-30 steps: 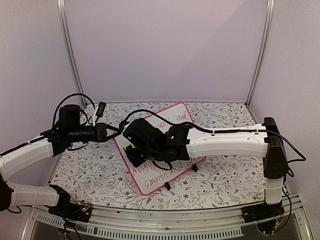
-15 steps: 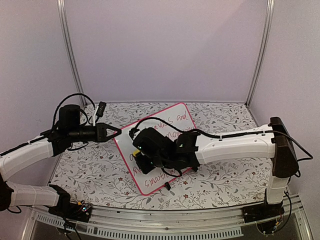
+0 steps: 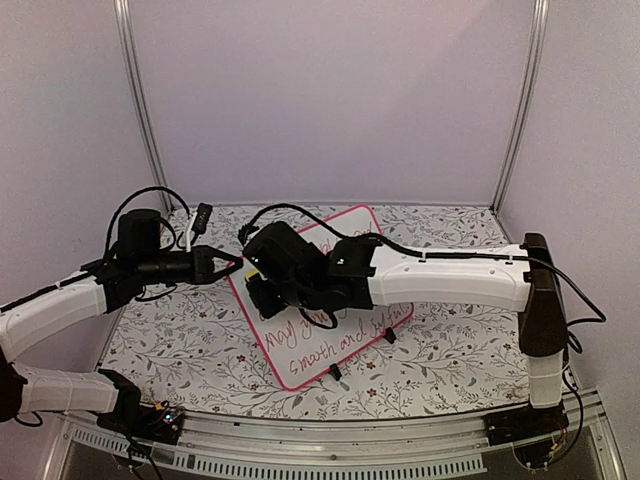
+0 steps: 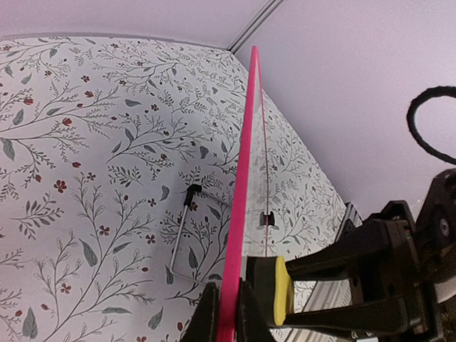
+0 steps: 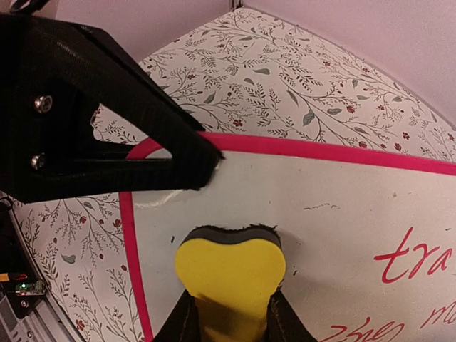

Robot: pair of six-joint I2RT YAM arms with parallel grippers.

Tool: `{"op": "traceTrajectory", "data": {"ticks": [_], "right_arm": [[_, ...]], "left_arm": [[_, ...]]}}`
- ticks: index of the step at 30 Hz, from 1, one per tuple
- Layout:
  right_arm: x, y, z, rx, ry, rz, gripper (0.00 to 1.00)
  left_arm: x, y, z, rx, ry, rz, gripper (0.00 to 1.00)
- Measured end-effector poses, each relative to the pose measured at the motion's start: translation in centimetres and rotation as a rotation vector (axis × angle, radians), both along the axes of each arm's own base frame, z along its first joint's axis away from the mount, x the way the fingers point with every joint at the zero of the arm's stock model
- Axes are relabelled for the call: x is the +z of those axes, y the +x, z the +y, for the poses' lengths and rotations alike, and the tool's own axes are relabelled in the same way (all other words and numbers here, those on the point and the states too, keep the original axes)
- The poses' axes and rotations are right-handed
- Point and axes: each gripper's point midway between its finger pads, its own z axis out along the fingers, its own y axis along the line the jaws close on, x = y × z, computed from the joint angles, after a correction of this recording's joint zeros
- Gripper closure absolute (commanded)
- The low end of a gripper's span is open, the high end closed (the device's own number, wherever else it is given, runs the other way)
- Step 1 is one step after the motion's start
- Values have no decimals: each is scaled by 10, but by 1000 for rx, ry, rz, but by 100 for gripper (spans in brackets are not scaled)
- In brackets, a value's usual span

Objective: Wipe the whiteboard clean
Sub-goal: Erase the whiteboard at the center of the board.

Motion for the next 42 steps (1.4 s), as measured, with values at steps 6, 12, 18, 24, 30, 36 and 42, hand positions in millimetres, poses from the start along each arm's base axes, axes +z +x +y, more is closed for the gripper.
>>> {"op": "traceTrajectory", "data": {"ticks": [6,12,18,24,30,36,42], "right_arm": [[-3,-2,-1,-5,-13,-7,74],[-21,-19,-10,0,-56,-3,74],[-34,-29,-22,-7,-78,24,74],[-29,-29,-22,-8,-79,25,74],[-13,-14,-10,-14,-57,13,74],[0,16,-17,-50,-23,11,74],[8,35,-24,-70,-13,-11,74]], "left_arm": [[-1,0,0,0,1,3,100],[-1,-1,0,-3,2,5,100],[-1,-1,-1,-4,1,5,100],[0,-1,-1,-7,-2,1,100],[0,-1,-1,-3,0,-2,100],[0,0,-1,3,2,0,100],[-1,0,-1,10,-2,10,100]]}}
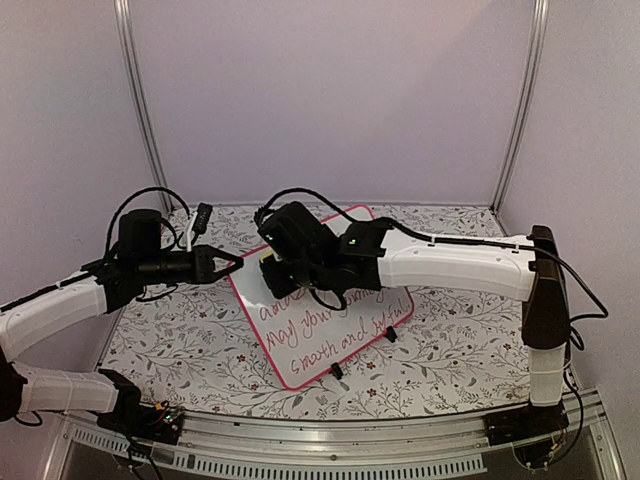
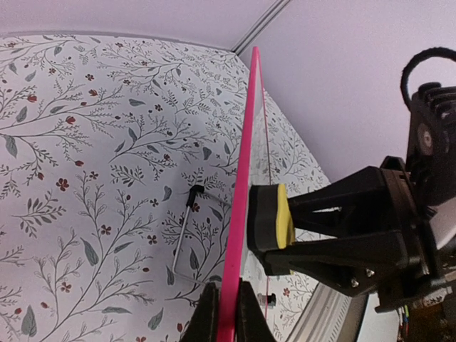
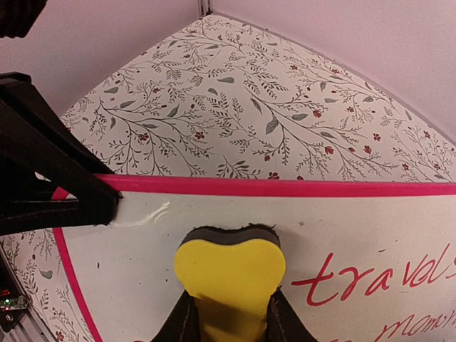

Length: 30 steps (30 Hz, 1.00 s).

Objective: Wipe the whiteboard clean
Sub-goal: Erase the whiteboard at the center of the board.

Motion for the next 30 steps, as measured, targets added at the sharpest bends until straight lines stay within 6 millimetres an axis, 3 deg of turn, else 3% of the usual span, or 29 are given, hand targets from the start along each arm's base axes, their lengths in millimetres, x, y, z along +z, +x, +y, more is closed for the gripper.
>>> {"op": "traceTrajectory", "data": {"ticks": [5,13,18,30], "right_arm": [[-3,-2,-5,3,11,-3,74],[-23,-11,-36,-21,-43,11,74],[-24,-11,-39,-27,-47,9,74],[20,23,-13,-28,-8,-86,74]], "left_arm": [[0,-1,-1,-3,0,2,100],[0,-1,-1,-7,-2,1,100],[0,-1,-1,-7,-3,1,100],[1,-1,-2,-8,-3,0,100]]}}
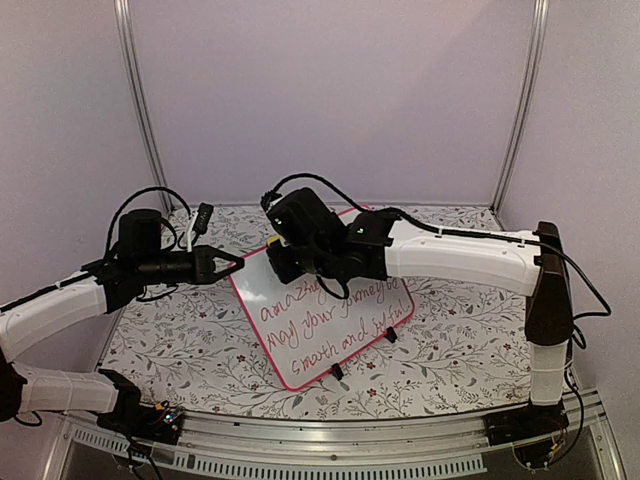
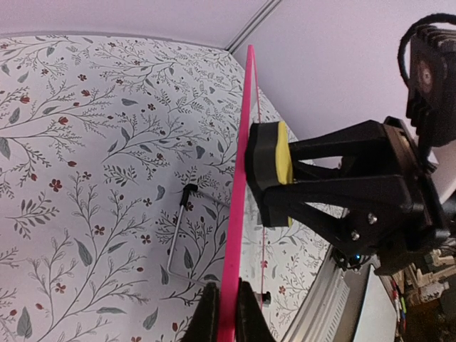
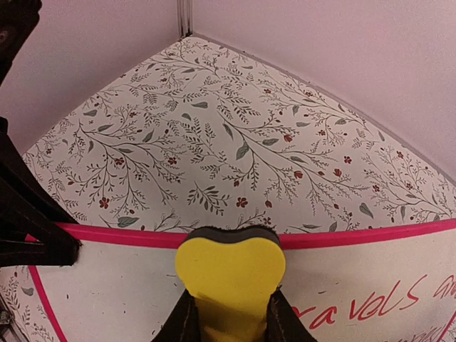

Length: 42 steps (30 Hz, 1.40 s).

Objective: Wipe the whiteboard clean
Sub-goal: Erase the whiteboard at the center of the board.

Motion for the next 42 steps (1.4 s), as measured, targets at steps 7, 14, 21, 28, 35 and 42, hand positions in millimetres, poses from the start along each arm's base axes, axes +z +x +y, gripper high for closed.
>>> {"op": "traceTrajectory", "data": {"ticks": [7,14,21,28,35,42], "right_arm": [[-10,-5,0,22,18,5,74],[-36,-33,-10,71,-9,33,75],[-37,-35,-8,73,47,6,75],[-24,-30,3,79,107,-35,75],[-15,-21,11,50,135,-75,75],[-16,-19,11,-5,131,-108,75]], "left_arm": [[-1,-1,0,0,2,5,100],[0,-1,0,-2,0,4,100],[0,-1,0,-1,1,3,100],[2,-1,-2,-8,-5,-5,100],[2,-1,-2,-7,-4,-4,100],[1,-2,-1,-6,-2,0,100]]}}
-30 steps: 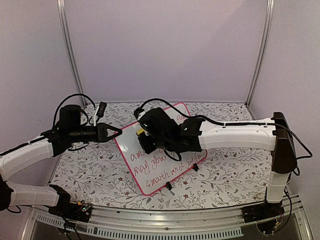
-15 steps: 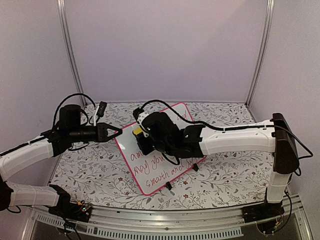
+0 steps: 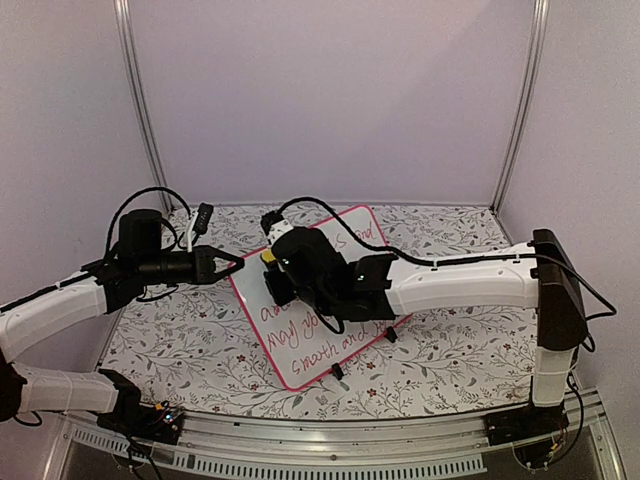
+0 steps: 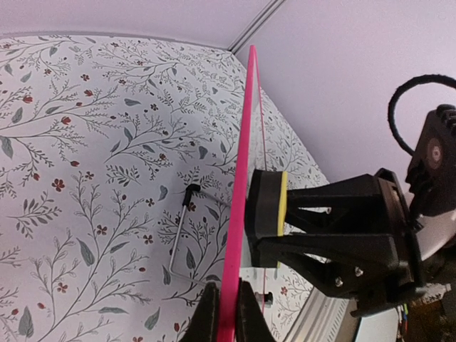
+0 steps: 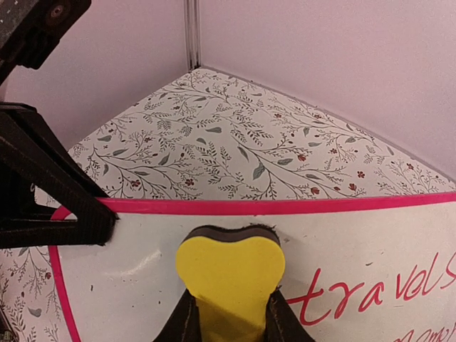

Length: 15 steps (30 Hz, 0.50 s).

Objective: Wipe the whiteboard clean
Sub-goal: Erase the whiteboard at the center of the board.

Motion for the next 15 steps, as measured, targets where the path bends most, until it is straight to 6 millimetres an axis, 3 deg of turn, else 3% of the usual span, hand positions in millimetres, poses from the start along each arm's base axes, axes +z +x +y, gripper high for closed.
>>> {"op": "traceTrajectory", "data": {"ticks": [15], "right_arm": [[2,10,-14,-96,-8,-39,75]], "left_arm": [[0,0,0,-1,-1,-1,100]]}}
